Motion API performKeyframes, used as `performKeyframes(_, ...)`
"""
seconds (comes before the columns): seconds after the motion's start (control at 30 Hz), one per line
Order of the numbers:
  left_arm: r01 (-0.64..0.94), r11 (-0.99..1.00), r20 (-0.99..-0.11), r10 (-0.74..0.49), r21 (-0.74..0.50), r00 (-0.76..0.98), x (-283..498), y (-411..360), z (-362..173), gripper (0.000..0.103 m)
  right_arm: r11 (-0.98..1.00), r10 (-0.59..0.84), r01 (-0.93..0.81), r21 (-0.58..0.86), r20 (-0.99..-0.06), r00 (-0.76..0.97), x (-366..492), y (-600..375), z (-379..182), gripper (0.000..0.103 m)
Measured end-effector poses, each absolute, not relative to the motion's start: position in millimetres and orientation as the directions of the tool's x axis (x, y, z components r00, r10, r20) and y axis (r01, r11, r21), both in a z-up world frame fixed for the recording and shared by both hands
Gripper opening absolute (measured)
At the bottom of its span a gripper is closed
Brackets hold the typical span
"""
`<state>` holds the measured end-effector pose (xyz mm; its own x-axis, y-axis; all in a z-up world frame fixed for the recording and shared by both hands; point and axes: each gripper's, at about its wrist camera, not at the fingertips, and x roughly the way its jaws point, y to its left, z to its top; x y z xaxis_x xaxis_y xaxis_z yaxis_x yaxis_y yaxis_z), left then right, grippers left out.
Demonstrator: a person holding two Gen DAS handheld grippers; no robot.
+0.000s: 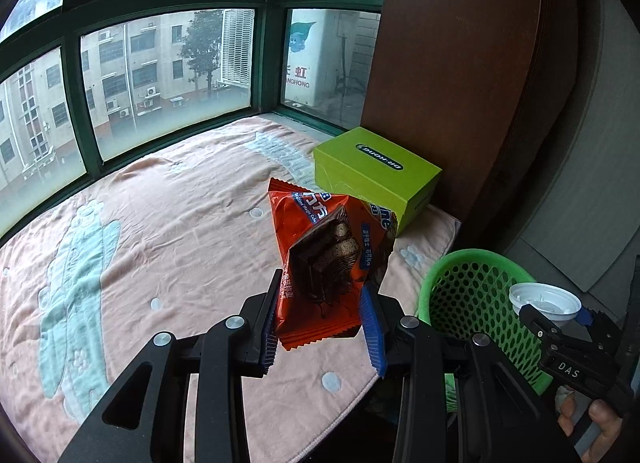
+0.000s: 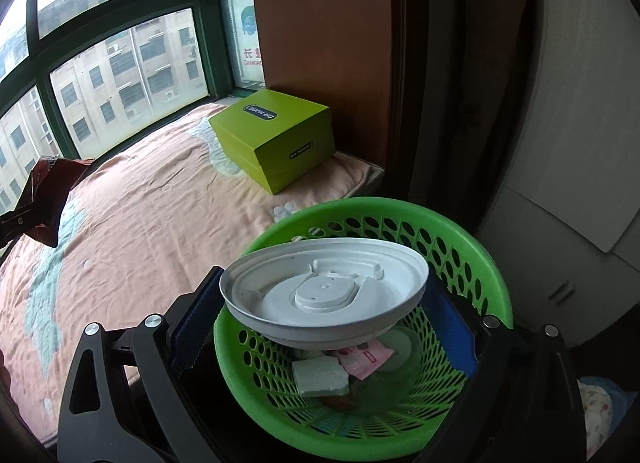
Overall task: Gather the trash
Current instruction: 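Open the right tool over the wastebasket to drop the white plate, then lower the snack bag into the wastebasket and open the left tool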
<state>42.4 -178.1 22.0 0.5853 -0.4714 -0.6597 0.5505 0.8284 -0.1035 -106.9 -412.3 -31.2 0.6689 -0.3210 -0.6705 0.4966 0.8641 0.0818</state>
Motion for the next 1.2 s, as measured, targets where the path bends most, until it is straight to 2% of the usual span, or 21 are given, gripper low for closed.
performKeyframes(1.2,0.725,0.680,-0.693,-0.576,-0.112,0.434,1.3,-265.5,13.9,0.035,0.802,-0.413,0.592,0.081,-0.640,0.648,-157.7,-436.5,-16.5,0.095)
